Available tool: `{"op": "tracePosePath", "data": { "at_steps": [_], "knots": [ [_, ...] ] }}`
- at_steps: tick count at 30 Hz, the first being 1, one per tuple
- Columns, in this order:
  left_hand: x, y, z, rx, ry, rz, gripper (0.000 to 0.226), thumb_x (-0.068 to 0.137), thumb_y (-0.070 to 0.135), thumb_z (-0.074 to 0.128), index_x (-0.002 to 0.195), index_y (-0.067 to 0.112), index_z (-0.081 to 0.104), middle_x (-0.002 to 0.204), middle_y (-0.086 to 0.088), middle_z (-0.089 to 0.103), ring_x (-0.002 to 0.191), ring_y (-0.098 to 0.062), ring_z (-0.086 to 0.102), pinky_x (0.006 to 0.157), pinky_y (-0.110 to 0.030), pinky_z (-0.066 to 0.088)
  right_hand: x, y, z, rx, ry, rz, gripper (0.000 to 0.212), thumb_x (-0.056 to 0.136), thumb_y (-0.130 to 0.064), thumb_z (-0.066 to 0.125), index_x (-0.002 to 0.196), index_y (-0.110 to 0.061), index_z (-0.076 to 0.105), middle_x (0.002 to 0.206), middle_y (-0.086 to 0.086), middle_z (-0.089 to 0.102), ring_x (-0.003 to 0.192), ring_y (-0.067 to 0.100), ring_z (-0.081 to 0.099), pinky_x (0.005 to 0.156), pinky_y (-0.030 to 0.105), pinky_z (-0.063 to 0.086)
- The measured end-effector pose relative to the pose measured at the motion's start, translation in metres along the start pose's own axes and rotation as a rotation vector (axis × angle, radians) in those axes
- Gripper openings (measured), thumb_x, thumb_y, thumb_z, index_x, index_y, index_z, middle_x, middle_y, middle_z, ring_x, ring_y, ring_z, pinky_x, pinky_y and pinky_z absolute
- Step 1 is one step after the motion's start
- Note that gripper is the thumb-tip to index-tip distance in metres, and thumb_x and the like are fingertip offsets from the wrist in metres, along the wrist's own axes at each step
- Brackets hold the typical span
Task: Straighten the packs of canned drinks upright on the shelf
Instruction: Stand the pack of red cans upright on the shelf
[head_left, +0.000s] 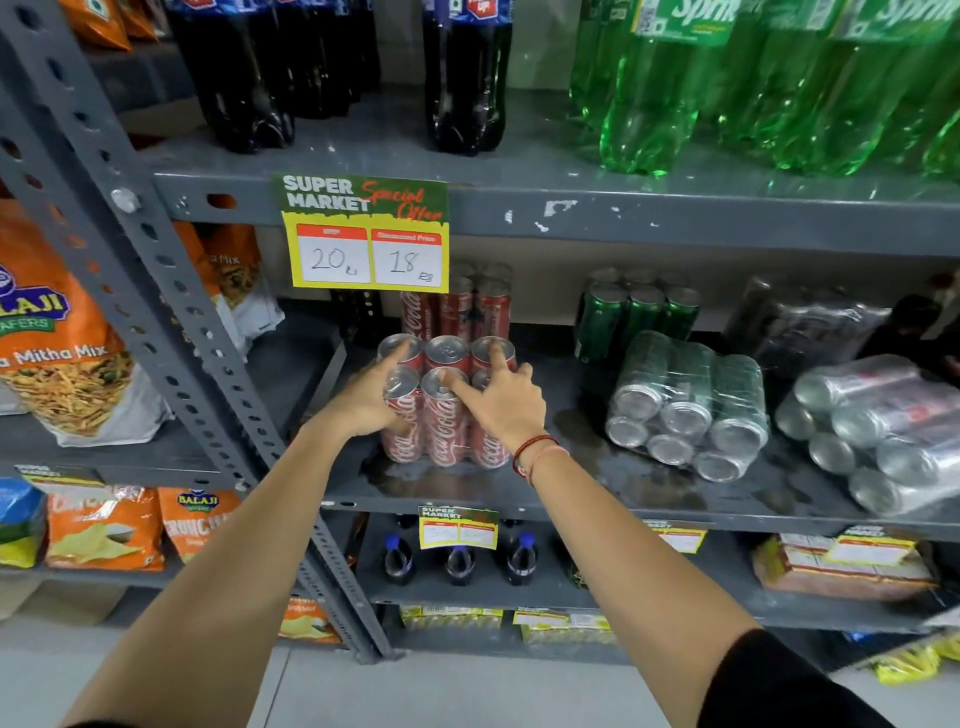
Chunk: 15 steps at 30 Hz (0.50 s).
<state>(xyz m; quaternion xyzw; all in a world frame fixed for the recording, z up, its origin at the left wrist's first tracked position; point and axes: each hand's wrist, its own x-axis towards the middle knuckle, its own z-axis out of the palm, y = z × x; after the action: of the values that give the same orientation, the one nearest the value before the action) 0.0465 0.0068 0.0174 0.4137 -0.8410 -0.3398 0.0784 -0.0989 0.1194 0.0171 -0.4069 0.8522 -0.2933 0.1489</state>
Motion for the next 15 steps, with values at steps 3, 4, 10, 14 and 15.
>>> {"op": "tracePosePath", "data": {
  "at_steps": [3, 4, 10, 14, 15],
  "knots": [
    [-0.004, 0.015, 0.007, 0.156, 0.023, -0.12, 0.11, 0.074, 0.003, 0.071, 0.145, 0.041, -0.003, 0.158, -0.009, -0.011, 0.145, -0.032, 0.008, 0.112, -0.044, 0.028, -0.001, 0.011, -0.016, 0.094, -0.096, 0.015, 0.086, 0.079, -0.075, 0.043, 0.149, -0.033, 0.015, 0.146, 0.021, 0.028, 0.128, 0.045, 0.041, 0.102, 0.05, 0.038],
    [-0.006, 0.025, 0.011, 0.21, 0.03, -0.169, 0.108, 0.076, 0.004, 0.069, 0.146, 0.037, -0.007, 0.155, -0.012, -0.022, 0.144, -0.036, -0.003, 0.114, -0.048, 0.022, -0.002, 0.019, -0.025, 0.122, -0.078, 0.011, 0.086, 0.079, -0.075, 0.043, 0.149, -0.034, 0.013, 0.147, 0.021, 0.027, 0.13, 0.044, 0.039, 0.103, 0.051, 0.037],
    [-0.013, 0.124, 0.049, 0.211, 0.042, 0.083, 0.116, 0.066, 0.045, 0.077, 0.146, 0.035, -0.006, 0.155, -0.011, -0.024, 0.142, -0.033, -0.02, 0.115, -0.052, 0.003, -0.002, 0.099, -0.101, 0.219, 0.23, 0.043, 0.088, 0.078, -0.073, 0.048, 0.148, -0.031, 0.017, 0.142, 0.018, 0.031, 0.132, 0.04, 0.035, 0.106, 0.05, 0.036],
    [0.013, 0.182, 0.098, 0.059, -0.098, 0.274, 0.12, 0.059, 0.061, 0.075, 0.145, 0.04, -0.006, 0.157, -0.013, -0.011, 0.145, -0.031, -0.004, 0.116, -0.048, 0.013, -0.005, 0.167, -0.149, 0.156, 0.33, 0.155, 0.09, 0.078, -0.07, 0.052, 0.149, -0.028, 0.017, 0.149, 0.02, 0.022, 0.139, 0.038, 0.024, 0.107, 0.049, 0.033],
    [0.021, 0.191, 0.111, 0.049, -0.145, 0.298, 0.12, 0.06, 0.06, 0.074, 0.145, 0.039, -0.007, 0.157, -0.013, -0.013, 0.145, -0.03, -0.006, 0.116, -0.046, 0.012, -0.006, 0.182, -0.158, 0.121, 0.329, 0.189, 0.091, 0.078, -0.068, 0.054, 0.15, -0.027, 0.015, 0.151, 0.021, 0.019, 0.14, 0.038, 0.02, 0.107, 0.049, 0.032]
  ]
}}
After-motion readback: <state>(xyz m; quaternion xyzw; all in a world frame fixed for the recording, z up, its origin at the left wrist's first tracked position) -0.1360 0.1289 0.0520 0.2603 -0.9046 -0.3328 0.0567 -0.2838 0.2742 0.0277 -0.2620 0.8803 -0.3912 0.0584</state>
